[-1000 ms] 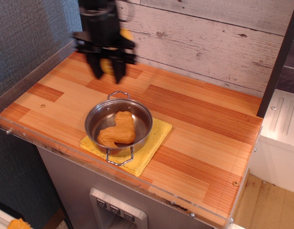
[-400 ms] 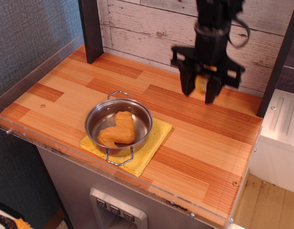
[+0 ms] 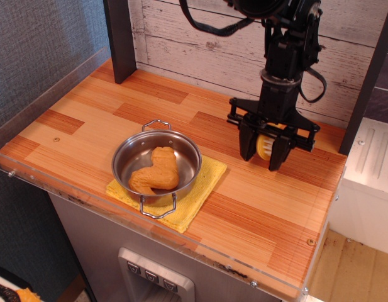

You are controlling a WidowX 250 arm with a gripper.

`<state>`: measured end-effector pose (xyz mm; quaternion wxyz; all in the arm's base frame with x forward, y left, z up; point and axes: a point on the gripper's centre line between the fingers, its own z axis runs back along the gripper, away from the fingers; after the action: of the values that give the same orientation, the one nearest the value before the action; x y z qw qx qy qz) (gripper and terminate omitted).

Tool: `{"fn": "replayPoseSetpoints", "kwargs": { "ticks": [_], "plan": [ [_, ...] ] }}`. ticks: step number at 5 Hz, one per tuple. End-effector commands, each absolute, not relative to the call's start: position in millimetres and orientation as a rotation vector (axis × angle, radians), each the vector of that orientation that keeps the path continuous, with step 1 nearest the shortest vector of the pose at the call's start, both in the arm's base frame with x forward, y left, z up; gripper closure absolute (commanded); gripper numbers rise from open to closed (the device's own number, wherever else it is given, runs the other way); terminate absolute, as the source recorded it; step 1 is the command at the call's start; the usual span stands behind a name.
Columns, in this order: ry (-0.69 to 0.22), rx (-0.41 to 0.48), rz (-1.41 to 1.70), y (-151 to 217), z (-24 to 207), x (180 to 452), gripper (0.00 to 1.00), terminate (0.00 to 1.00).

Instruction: Place the brush on the right just behind the yellow cloth

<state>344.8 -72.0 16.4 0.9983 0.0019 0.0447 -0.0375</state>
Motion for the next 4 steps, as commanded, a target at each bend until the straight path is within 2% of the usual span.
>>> {"fn": "replayPoseSetpoints", "kwargs": {
  "ticks": [1, 2, 3, 4],
  "plan": [
    [0.080, -0.012, -0.108, -74.1, 26.2, 331.5, 1.00, 0.00],
    [0.008, 0.002, -0.100, -74.9, 36.4, 326.6, 0.00, 0.00],
    [-0.120, 0.008, -0.079, -69.9, 57.4, 323.0, 0.00, 0.00],
    [-0.199, 0.009, -0.044, -51.9, 88.8, 312.9, 0.00, 0.00]
  ]
}}
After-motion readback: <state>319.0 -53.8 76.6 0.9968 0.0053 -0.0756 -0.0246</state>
